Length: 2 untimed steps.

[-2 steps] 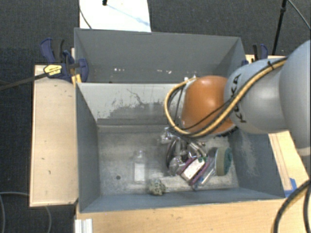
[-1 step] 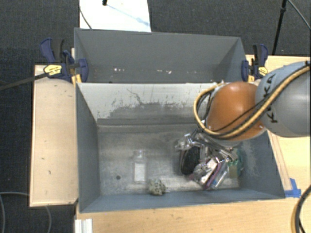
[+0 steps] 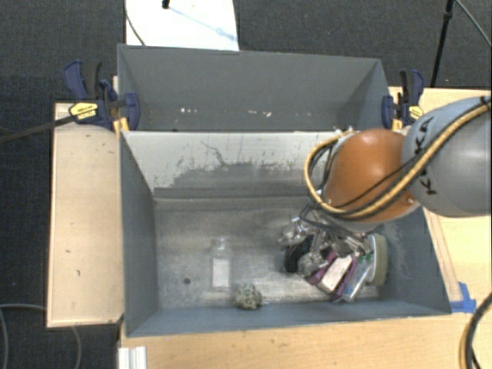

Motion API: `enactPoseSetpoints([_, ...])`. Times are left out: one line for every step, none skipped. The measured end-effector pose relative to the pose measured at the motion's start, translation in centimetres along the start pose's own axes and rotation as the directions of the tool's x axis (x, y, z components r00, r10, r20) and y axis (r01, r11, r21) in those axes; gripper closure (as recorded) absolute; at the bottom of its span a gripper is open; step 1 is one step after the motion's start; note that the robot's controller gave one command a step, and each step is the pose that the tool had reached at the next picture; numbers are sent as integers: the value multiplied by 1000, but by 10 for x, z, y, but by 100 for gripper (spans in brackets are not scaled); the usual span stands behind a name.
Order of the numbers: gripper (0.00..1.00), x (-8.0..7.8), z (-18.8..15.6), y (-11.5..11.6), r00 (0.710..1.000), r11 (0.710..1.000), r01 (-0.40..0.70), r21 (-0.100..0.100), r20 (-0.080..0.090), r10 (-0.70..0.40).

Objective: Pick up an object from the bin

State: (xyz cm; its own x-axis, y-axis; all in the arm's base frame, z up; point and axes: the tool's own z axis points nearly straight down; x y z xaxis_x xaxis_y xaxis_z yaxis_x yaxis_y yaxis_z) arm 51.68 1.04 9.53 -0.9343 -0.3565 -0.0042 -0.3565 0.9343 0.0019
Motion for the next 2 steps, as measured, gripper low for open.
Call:
enactPoseSetpoints([100, -10, -138, -3, 1000, 1000, -5, 6, 7, 5])
enactPoseSetpoints([100, -15, -30, 60, 1000, 1000, -20, -3, -9, 20])
